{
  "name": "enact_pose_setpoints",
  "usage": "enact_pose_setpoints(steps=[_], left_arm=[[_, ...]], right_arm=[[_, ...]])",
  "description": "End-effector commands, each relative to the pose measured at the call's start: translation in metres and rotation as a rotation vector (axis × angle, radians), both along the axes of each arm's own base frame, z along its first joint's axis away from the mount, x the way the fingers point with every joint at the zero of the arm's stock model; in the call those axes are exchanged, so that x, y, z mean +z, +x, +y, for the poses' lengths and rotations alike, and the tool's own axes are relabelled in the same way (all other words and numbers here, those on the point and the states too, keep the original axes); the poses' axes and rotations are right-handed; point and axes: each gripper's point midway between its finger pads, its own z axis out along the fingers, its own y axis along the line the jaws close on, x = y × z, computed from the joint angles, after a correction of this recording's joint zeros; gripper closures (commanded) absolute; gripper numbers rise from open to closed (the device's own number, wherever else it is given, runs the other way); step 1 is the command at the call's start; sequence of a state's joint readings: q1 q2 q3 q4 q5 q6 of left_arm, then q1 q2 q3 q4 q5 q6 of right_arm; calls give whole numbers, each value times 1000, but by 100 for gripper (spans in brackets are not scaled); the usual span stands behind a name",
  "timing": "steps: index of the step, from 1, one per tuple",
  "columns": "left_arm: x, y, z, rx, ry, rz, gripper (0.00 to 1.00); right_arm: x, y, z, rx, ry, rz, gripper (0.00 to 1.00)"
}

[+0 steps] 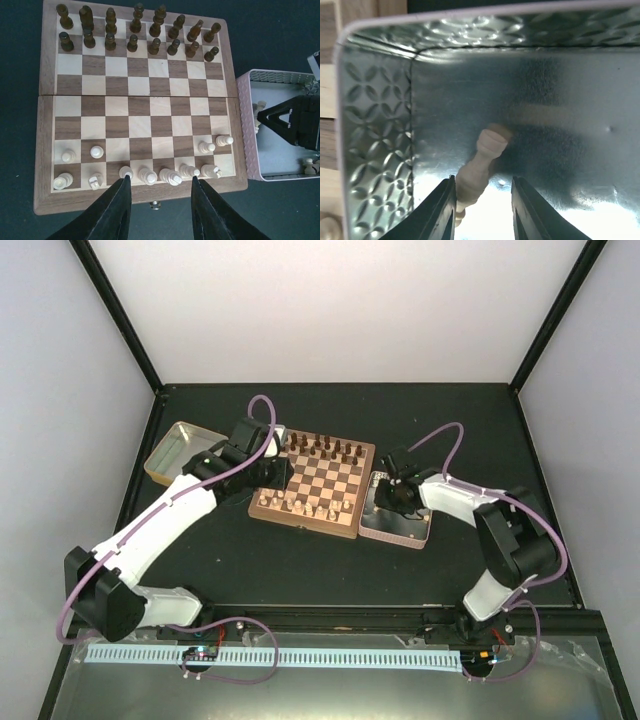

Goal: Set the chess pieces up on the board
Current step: Pick up the chess piece from the storage box.

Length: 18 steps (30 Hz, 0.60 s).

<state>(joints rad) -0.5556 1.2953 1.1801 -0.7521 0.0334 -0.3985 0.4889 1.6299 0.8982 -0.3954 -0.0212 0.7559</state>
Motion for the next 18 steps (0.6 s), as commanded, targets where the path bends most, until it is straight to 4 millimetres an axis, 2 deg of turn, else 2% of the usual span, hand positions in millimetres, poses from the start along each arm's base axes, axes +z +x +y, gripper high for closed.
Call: enact_pose_setpoints(steps=[1, 6, 12, 18], left_arm=[[10, 4, 2, 32, -45, -50, 65], [7, 3, 1, 28, -47, -43, 65], [7, 1, 1, 24, -56, -47, 65], [5, -2, -1, 18, -74, -43, 65]], right_arm=[[-4, 6, -4, 1, -84, -12, 70], [-13, 7, -4, 1, -121, 6, 72], [-19, 3, -3, 40, -180, 25, 81], [-22, -10, -8, 92, -250, 48, 74]])
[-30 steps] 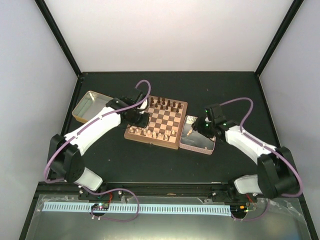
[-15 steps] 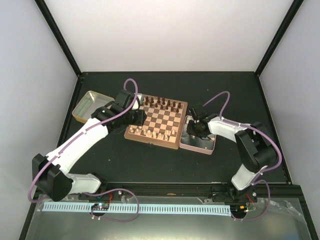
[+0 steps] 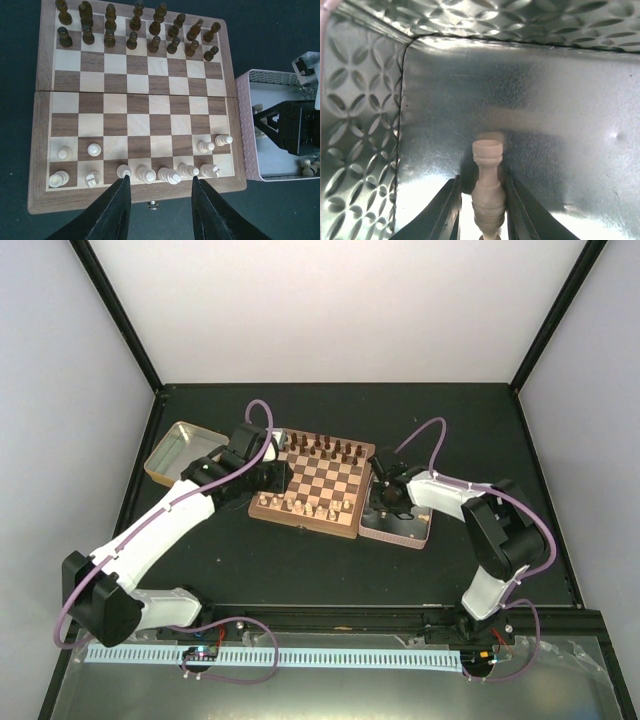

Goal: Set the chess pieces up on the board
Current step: Pick up the chess piece from the storage box.

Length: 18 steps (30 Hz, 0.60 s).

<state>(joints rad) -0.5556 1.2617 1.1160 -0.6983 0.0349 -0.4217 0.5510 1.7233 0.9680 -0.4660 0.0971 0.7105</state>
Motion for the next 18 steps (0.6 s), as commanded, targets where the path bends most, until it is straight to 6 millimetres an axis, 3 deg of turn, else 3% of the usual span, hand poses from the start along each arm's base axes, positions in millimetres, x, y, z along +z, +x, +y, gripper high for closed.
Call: enact_pose_setpoints(steps=[1, 7, 10, 13, 18], left_arm=[[12, 1, -3, 0, -51, -34, 65], [13, 0, -9, -14, -88, -31, 64], [18, -1, -13, -23, -128, -45, 61], [26, -4, -21, -49, -197, -67, 57], [49, -17, -51, -192, -387, -108, 46]], right_arm=[[-7, -10, -11, 41, -101, 28, 74], [-9, -7, -9, 82, -124, 8, 92], [2, 1, -8, 92, -107, -67, 94], [30, 9, -1, 126, -49, -194, 94], [100, 7, 27, 299, 150, -451, 93]])
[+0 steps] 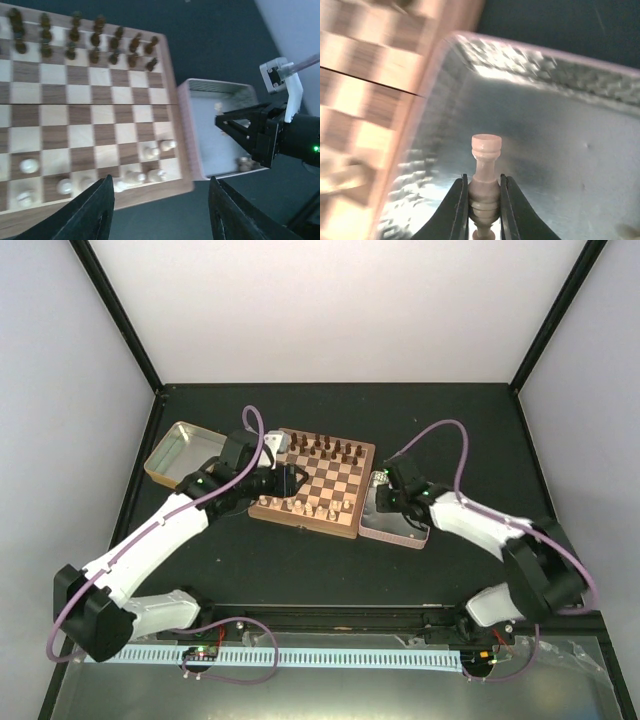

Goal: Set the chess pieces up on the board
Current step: Pick up the chess piece from the storage box, then place the chess piece on the chessboard.

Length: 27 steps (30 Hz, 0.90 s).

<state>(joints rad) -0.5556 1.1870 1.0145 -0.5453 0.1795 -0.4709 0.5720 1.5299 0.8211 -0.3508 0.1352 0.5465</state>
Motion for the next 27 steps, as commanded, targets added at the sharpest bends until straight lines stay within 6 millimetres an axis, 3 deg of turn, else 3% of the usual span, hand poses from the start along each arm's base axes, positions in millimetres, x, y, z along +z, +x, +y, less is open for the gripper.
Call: enact_pose_setpoints(steps=[1, 7, 12, 18, 27], left_arm=[[44, -8, -36, -158, -249, -88, 44], [76, -27, -73, -377, -434, -33, 35], [72, -29, -90, -438, -480, 93, 34], [75, -34, -104, -496, -540, 158, 39], [66, -39, -107, -520, -524, 202, 61]], right_arm=[[85, 11, 40, 221, 217, -298, 93], [160, -44, 97, 636, 548, -390, 93], [201, -80, 107, 833, 684, -494, 92], [211, -94, 110, 922, 707, -508, 92], [211, -90, 111, 914, 696, -492, 91]])
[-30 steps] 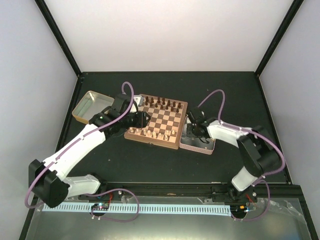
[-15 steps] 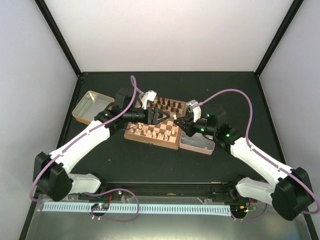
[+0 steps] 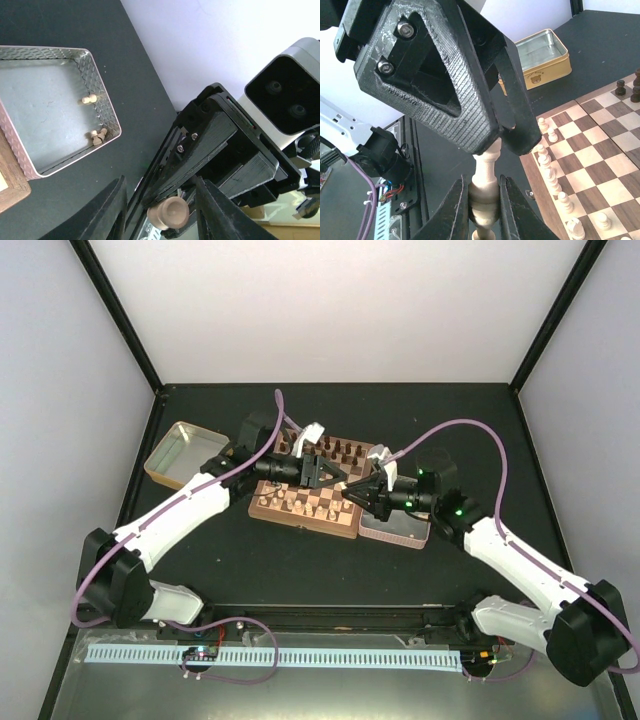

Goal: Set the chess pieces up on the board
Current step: Place the chess piece on the chessboard.

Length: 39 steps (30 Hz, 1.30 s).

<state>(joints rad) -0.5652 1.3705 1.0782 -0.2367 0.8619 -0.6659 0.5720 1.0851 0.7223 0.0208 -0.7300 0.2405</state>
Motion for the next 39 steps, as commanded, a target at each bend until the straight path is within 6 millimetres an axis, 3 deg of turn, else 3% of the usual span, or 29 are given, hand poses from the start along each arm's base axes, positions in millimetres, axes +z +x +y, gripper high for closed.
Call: enact_pose_setpoints(steps=[1, 8, 11, 15, 21, 28, 31, 34, 39], left_arm=[[15, -5, -8, -55, -31, -17, 63], [11, -11, -9, -78, -25, -13, 72], [11, -13, -10, -85, -27, -17, 83], [15, -11, -10, -77, -35, -26, 98], [29, -3, -9, -19, -65, -36, 98], [68, 4, -5, 100, -217, -3, 98], [76, 10, -4, 145, -278, 44, 99], [97, 6, 0, 160, -364, 59, 98], [101, 7, 4, 192, -407, 103, 99]], right_arm=[[14, -1, 5, 30, 15, -38, 91], [14, 3, 5, 14, 5, -25, 90], [14, 4, 5, 8, 4, -14, 89], [16, 6, 5, -7, 12, 33, 73], [33, -1, 1, -48, 130, 124, 46], [62, 4, -19, -191, 479, 341, 27], [72, 8, -19, -184, 590, 464, 26], [90, 6, -20, -141, 680, 501, 27], [104, 8, -23, -129, 754, 539, 39]])
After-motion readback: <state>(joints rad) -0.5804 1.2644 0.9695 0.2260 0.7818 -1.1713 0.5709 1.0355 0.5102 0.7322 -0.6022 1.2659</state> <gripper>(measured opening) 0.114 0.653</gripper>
